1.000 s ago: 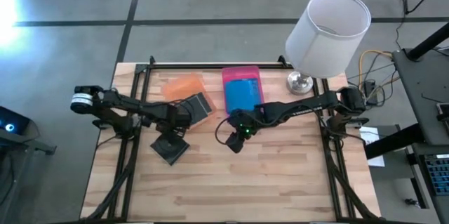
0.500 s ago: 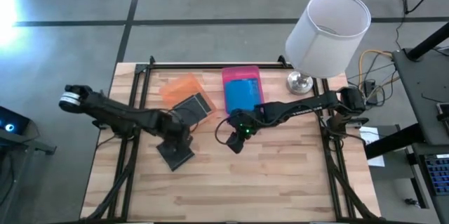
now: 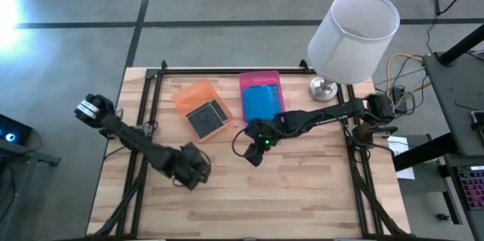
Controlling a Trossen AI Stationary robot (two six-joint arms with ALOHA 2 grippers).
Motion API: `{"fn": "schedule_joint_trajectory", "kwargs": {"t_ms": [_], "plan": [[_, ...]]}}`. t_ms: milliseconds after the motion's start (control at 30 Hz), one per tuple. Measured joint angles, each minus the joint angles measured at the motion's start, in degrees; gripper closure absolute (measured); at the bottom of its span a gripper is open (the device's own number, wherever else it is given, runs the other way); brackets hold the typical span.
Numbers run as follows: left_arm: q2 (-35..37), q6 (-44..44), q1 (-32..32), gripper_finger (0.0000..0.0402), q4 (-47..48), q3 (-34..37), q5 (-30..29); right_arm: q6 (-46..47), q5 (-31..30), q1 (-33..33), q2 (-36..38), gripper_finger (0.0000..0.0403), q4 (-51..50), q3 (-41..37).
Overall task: Pick & place jewel cases by type
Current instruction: Put the black CD case into the orange bin
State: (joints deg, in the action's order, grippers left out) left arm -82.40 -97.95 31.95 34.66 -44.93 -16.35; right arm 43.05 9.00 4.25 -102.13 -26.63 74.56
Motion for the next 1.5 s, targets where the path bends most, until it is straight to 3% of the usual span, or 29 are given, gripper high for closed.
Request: {"fn": "schedule_joint_trajectory", "kwargs": {"t_ms": [167, 533, 733, 900, 1000, 1133, 1233, 1367, 1500], "plan": [[-6.61, -3.59, 2.17, 0.0401, 2.03, -3.38, -4.80, -0.18, -0.03, 0.00, 0.00, 0.0327, -0.03, 0.01], [-17.39, -3.42, 1.88, 0.0401, 1.69, -12.54, -7.07, -0.16, 0.00, 0.00, -0.02, 0.0330, -0.19, 0.00], [-17.87, -0.06, 0.31, 0.0401, -8.34, -14.61, -9.98, -1.35, 4.02, 0.03, -0.01, 0.0327, -3.16, 0.00], [-17.58, 11.39, -1.69, 0.0401, -19.76, -15.54, -12.91, -6.27, 6.07, 1.59, 0.28, 0.0338, -9.92, 0.00], [-16.03, 10.19, -2.35, 0.0401, -9.61, -17.86, -12.93, -7.96, 6.07, 2.56, 0.22, 0.0344, -10.89, -0.53], [-14.78, -0.36, -2.16, 0.0401, 20.20, -23.21, -10.86, -8.76, 6.05, 3.33, 0.02, 0.0349, -8.42, -1.02], [-14.66, -4.73, -1.98, 0.0401, 37.12, -25.57, -6.52, -8.58, 6.05, 3.52, -0.02, 0.0351, -5.21, -1.20], [-14.37, -8.41, -4.87, 0.0401, 40.00, -22.00, 2.73, -5.34, 6.05, 3.50, -0.02, 0.0351, -1.32, -1.20], [-11.00, -12.13, -7.01, 0.0401, 30.77, -14.54, 3.64, -3.32, 6.07, 3.53, -0.02, 0.0351, -0.68, -1.16]]}}
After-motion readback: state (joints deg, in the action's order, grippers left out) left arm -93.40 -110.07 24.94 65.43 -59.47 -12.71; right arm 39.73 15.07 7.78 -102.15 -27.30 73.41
